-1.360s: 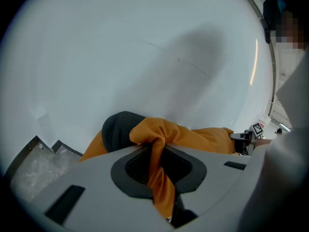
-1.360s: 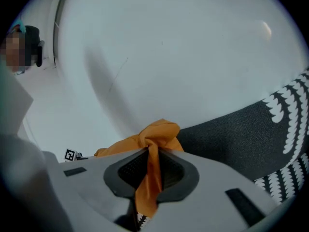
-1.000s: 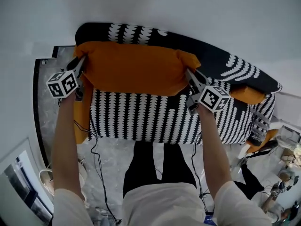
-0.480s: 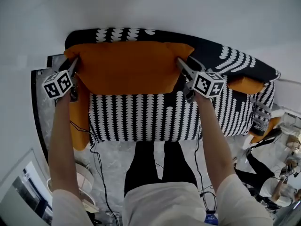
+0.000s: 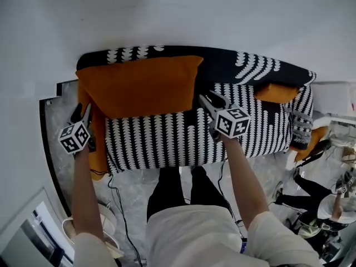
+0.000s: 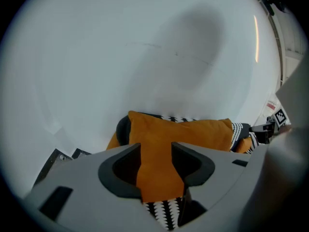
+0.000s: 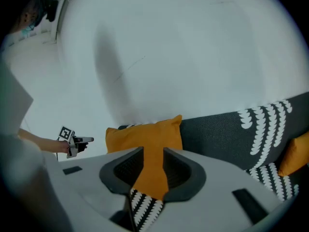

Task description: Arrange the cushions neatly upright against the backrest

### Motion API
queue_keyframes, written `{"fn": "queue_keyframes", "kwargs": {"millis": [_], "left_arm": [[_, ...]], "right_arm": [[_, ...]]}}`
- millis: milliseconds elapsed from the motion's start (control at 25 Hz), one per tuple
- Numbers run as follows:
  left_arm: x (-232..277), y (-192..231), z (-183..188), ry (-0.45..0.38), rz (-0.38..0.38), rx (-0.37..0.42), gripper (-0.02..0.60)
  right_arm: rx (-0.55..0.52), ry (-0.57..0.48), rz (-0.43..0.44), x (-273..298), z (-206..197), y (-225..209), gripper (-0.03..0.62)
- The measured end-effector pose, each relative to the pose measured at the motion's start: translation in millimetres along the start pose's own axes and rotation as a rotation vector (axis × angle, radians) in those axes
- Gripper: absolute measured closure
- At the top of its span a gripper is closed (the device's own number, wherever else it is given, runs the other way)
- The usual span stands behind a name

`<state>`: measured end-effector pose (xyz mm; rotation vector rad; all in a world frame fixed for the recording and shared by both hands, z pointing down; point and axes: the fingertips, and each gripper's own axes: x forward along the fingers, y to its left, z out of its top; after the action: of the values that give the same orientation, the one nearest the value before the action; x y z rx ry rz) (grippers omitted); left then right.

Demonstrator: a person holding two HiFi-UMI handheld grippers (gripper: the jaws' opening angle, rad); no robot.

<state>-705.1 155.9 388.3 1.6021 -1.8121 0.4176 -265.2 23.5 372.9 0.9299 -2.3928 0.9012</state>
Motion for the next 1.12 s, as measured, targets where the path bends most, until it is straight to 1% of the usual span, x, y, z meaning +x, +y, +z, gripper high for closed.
{"fn": "queue_keyframes", "kwargs": {"millis": [40, 80, 120, 160, 200, 320, 360, 520, 640, 720, 840, 960, 1040, 1120], "left_arm": [[-11.1, -17.3, -6.1, 0.006, -0.013, 0.022, 0.386], [-21.1, -37.9, -12.4, 0.013, -0.029, 0.05, 0.421], [-30.2, -61.3, -18.9, 0.022, -0.049, 0.078, 0.466], [-38.7, -86.7, -25.4, 0.029, -0.074, 0.098, 0.496], [-46.7, -113.3, -31.9, 0.034, -0.103, 0.104, 0.507], [-66.0, -196.4, -50.7, 0.035, -0.201, 0.078, 0.52], [-72.0, -223.7, -58.0, 0.039, -0.229, 0.074, 0.536], [-102.1, -325.8, -93.7, 0.063, -0.314, 0.101, 0.557], [-132.0, -400.2, -129.6, 0.074, -0.36, 0.107, 0.563], [-156.4, -440.8, -157.1, 0.07, -0.361, 0.116, 0.563], [-192.9, -494.4, -195.4, 0.067, -0.328, 0.107, 0.563], [-217.8, -547.6, -221.6, 0.064, -0.301, 0.106, 0.563], [-241.9, -571.7, -236.1, 0.065, -0.287, 0.104, 0.563], [-267.5, -584.4, -248.5, 0.07, -0.273, 0.101, 0.563]], "right_arm": [[-0.008, 0.006, 0.008, -15.1, -4.8, 6.8, 0.474], [-0.011, 0.009, 0.018, -30.6, -8.9, 13.2, 0.491], [-0.01, 0.01, 0.029, -46.5, -12.7, 19.2, 0.522], [-0.01, 0.012, 0.042, -62.4, -16.7, 25.2, 0.536], [-0.014, 0.015, 0.055, -78.4, -21.3, 31.1, 0.546], [-0.047, 0.029, 0.09, -127.8, -39.2, 45.8, 0.568], [-0.062, 0.034, 0.103, -144.3, -46.3, 50.0, 0.569], [-0.095, 0.035, 0.148, -214.7, -80.5, 60.2, 0.571], [-0.09, 0.02, 0.172, -279.5, -115.9, 51.3, 0.571], [-0.09, 0.012, 0.179, -322.9, -144.2, 39.6, 0.571], [-0.108, -0.003, 0.162, -386.3, -181.3, 12.0, 0.571], [-0.105, -0.027, 0.12, -440.0, -199.8, -28.2, 0.571], [-0.109, -0.036, 0.105, -470.7, -209.9, -41.3, 0.571], [-0.115, -0.04, 0.095, -494.8, -218.9, -43.9, 0.571]]}}
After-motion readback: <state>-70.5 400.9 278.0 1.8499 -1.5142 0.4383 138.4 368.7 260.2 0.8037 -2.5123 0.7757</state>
